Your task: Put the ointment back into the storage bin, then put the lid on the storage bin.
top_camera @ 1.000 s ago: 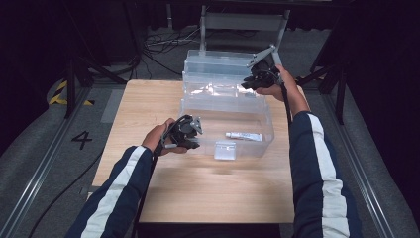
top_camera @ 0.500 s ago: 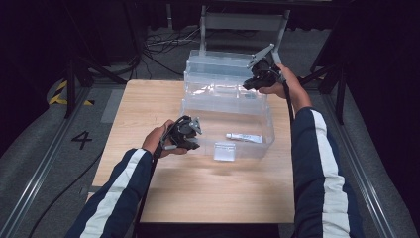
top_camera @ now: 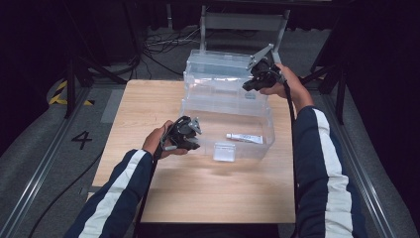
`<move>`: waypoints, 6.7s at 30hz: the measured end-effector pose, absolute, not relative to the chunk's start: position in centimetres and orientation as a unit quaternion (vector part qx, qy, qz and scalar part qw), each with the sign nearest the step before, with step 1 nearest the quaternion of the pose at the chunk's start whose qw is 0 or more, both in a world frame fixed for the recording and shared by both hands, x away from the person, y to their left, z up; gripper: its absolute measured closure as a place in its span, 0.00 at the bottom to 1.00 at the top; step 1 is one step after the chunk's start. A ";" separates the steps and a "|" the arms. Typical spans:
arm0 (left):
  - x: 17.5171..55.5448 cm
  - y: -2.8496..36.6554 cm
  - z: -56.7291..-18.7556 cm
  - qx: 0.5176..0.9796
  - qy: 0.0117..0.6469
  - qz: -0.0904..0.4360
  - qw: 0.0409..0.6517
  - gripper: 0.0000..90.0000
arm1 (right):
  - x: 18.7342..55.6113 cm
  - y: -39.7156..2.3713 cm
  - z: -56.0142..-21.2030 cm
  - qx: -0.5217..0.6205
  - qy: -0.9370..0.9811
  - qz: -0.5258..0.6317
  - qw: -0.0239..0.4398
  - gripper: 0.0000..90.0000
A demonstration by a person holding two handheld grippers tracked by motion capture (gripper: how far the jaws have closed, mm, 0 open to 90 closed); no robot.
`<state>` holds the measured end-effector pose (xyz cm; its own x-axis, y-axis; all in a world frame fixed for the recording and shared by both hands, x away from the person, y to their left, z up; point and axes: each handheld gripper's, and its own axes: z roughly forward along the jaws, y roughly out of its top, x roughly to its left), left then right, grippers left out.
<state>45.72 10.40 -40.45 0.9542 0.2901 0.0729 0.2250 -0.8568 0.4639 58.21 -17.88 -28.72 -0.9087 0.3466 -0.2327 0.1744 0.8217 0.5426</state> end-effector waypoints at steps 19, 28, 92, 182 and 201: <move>45.5 10.6 -40.6 0.956 0.135 0.074 0.248 0.82 | 56.7 -17.5 -28.4 0.108 0.942 0.261 0.181 0.98; 45.3 10.6 -40.6 0.955 0.142 0.079 0.247 0.81 | 55.9 -17.4 -28.1 0.099 0.944 0.261 0.177 0.98; 45.1 10.7 -40.8 0.950 0.141 0.098 0.262 0.76 | 49.8 -18.4 -29.8 0.105 0.921 0.314 0.206 0.94; 43.6 19.3 -38.0 0.884 0.222 0.203 0.357 0.90 | 46.6 -19.4 -32.4 0.147 0.885 0.376 0.232 0.84; 47.1 19.1 -35.3 0.847 0.263 0.215 0.409 1.00 | 46.2 -19.4 -32.7 0.143 0.887 0.372 0.232 0.84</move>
